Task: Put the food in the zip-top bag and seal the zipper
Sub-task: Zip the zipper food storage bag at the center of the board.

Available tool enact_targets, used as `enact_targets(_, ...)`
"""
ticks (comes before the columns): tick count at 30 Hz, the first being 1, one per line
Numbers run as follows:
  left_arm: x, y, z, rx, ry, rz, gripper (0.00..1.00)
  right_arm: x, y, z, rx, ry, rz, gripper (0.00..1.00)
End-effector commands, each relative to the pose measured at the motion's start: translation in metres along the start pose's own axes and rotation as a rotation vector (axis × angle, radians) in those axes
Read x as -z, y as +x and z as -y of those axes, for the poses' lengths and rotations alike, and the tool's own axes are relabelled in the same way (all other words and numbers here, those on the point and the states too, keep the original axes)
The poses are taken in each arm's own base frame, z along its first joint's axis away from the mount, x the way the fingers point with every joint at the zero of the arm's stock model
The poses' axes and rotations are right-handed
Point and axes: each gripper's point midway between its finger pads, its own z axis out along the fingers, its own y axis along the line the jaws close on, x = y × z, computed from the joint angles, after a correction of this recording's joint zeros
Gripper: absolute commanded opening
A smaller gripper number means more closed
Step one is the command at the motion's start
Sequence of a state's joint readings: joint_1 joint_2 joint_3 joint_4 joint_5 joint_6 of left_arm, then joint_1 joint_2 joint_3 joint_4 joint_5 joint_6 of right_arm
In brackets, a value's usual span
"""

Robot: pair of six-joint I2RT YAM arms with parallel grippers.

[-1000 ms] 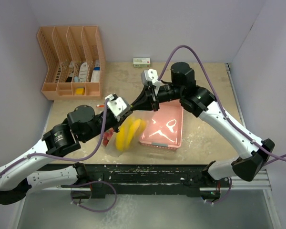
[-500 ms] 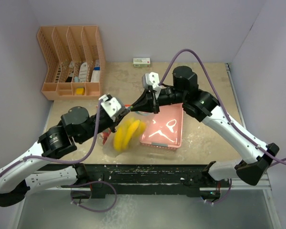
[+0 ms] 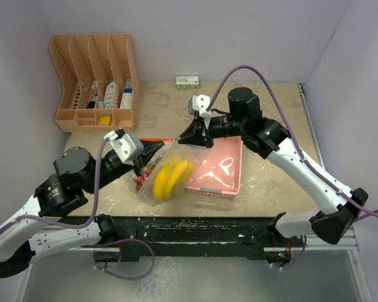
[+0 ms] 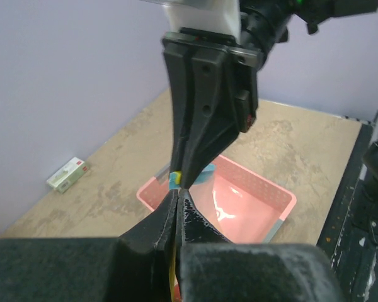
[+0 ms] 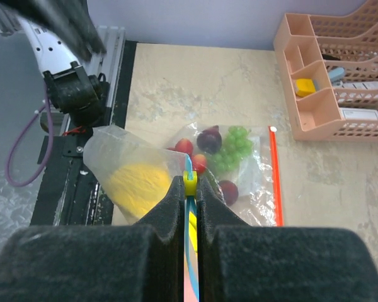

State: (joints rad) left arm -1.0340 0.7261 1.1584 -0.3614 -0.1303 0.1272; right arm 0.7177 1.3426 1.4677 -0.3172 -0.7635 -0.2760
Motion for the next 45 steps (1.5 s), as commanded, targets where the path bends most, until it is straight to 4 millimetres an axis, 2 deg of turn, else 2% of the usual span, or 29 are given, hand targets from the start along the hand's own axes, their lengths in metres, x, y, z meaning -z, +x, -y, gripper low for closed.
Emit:
enact_targets(1, -0.011, 0.001, 0.025, -0.053, 0.149, 0.001, 0.04, 0.006, -0.030, -0.011, 0.058, -0.058, 0.067, 0.00)
enact_targets(5, -0.015, 0.011, 0.037, -0.041, 0.211, -0.041, 0.41, 0.011, -0.040, -0.018, 0.078, -0.093, 0.078, 0.00)
enact_targets(8, -0.020, 0.020, 0.036, -0.038, 0.194, -0.076, 0.57, 0.013, -0.043, -0.021, 0.087, -0.103, 0.084, 0.00)
enact_targets(13, -0.028, 0.041, 0.025, -0.052, 0.125, -0.144, 0.63, 0.018, -0.048, -0.029, 0.100, -0.127, 0.093, 0.00)
enact_targets(19, -0.035, 0.045, 0.023, -0.099, 0.115, -0.124, 0.73, 0.023, -0.048, -0.039, 0.116, -0.174, 0.084, 0.01)
enact_targets(25, -0.043, 0.061, 0.023, -0.132, 0.112, -0.170, 0.74, 0.028, -0.049, -0.046, 0.133, -0.198, 0.082, 0.01)
enact_targets(32, -0.051, 0.053, 0.023, -0.144, 0.125, -0.125, 0.73, 0.029, -0.043, -0.051, 0.124, -0.226, 0.062, 0.01)
enact_targets(36, -0.057, 0.053, 0.023, -0.138, 0.131, -0.137, 0.69, 0.029, -0.041, -0.051, 0.122, -0.224, 0.059, 0.02)
enact_targets(38, -0.060, 0.050, 0.024, -0.135, 0.138, -0.131, 0.60, 0.028, -0.040, -0.051, 0.120, -0.226, 0.058, 0.02)
enact_targets(40, -0.062, 0.050, 0.024, -0.136, 0.142, -0.139, 0.42, 0.027, -0.041, -0.051, 0.122, -0.226, 0.061, 0.01)
enact_targets(41, -0.064, 0.052, 0.024, -0.135, 0.144, -0.147, 0.37, 0.028, -0.041, -0.051, 0.123, -0.227, 0.063, 0.02)
enact_targets(45, -0.069, 0.052, 0.026, -0.124, 0.160, -0.148, 0.35, 0.029, -0.042, -0.051, 0.125, -0.222, 0.063, 0.01)
